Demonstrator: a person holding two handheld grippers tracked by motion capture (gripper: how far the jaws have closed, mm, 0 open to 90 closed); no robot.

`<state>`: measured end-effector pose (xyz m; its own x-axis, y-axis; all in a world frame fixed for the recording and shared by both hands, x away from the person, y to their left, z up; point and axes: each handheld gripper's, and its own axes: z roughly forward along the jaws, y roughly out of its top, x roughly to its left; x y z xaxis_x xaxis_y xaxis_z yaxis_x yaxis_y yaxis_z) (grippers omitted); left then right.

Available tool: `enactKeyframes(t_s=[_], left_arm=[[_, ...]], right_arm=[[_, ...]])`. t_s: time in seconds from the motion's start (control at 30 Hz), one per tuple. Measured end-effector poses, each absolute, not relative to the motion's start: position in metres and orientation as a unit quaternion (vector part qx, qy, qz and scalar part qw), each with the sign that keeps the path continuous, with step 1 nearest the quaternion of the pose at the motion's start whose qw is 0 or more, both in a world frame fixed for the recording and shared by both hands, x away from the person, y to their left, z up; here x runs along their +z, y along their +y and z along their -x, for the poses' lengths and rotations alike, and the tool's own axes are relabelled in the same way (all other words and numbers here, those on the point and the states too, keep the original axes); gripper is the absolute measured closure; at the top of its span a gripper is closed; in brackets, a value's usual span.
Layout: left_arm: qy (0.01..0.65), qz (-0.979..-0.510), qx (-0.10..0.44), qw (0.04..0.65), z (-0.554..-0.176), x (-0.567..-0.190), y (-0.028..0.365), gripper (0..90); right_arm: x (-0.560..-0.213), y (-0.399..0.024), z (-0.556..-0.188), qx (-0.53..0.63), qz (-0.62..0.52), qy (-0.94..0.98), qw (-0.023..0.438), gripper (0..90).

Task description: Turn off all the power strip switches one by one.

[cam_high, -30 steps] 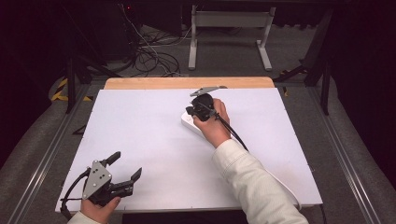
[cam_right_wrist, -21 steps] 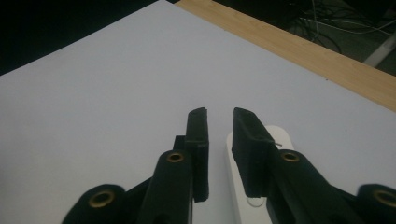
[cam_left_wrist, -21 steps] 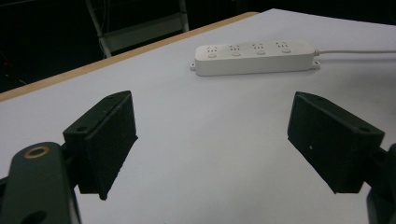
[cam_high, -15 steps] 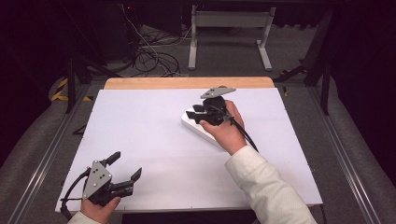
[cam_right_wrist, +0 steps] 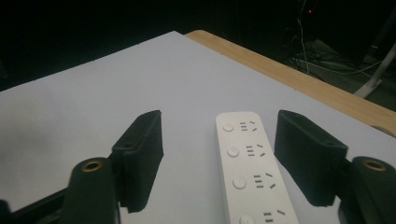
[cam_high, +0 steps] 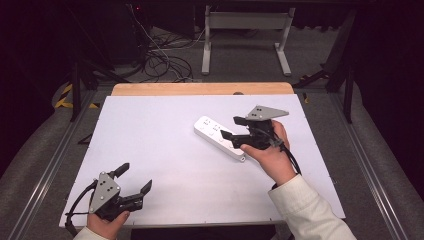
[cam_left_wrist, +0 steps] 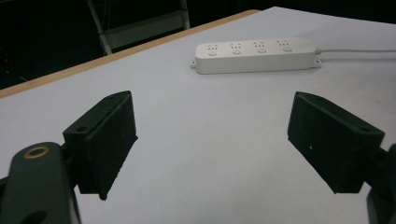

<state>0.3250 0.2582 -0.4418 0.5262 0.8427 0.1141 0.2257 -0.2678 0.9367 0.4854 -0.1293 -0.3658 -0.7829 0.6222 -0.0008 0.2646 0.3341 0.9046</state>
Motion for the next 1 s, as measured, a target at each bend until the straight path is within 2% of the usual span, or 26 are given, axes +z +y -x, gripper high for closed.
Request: enactKeyframes(t_s=[0.17,0.47,0.87,1.0], left_arm=[[0.359,-0.732,0.323,0.481,-0.323,-0.441,0.256,16.1],[0.36,-0.73,0.318,0.485,-0.322,-0.44,0.257,16.0],[0.359,-0.731,0.321,0.484,-0.321,-0.441,0.255,15.7],[0.352,-0.735,0.315,0.486,-0.321,-0.442,0.256,14.6]], right_arm=[[-0.373,-0.151,-0.471,0.525,-0.282,0.788,0.155,27.8],[-0.393,-0.182,-0.447,0.553,-0.273,0.772,0.152,20.4],[-0.437,-0.214,-0.425,0.547,-0.259,0.78,0.161,10.2],[-0.454,-0.222,-0.418,0.522,-0.284,0.784,0.178,6.4]])
